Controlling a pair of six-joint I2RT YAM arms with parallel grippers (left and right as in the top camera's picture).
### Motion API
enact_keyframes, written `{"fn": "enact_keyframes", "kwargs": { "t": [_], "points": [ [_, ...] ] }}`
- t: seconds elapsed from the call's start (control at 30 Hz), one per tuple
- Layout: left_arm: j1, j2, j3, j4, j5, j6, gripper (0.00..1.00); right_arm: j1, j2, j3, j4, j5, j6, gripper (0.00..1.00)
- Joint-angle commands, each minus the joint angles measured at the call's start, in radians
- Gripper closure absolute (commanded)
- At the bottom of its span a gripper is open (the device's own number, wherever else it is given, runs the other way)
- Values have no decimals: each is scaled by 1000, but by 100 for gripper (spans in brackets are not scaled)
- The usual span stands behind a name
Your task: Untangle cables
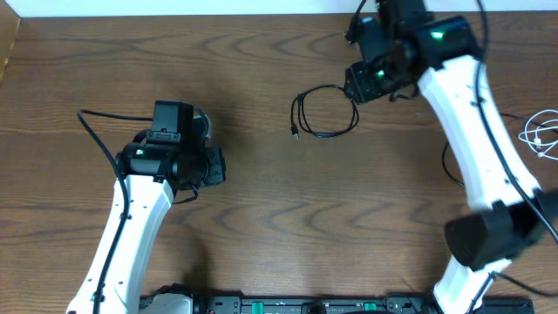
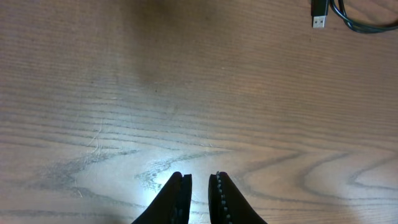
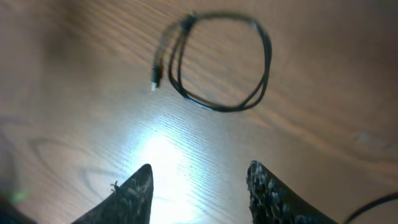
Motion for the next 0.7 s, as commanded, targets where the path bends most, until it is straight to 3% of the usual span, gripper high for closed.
{"fn": "enact_keyframes", "kwargs": {
  "t": [0.0, 0.13, 0.33, 0.57, 0.67],
  "points": [
    [-1, 5, -6, -9, -3, -13, 84, -25, 74, -13, 0, 32, 207, 55],
    [-1, 5, -6, -14, -3, -13, 84, -62, 158, -14, 3, 16, 320, 55],
    [-1, 5, -6, -9, -3, -13, 84, -89, 252, -14, 24, -44, 285, 48],
    [-1, 5, -6, 3, -3, -13, 83, -77, 318, -14, 38, 30, 249, 50],
    [-1, 5, -6, 3, -3, -13, 84, -70, 353, -14, 55, 85, 340, 53]
  ]
}}
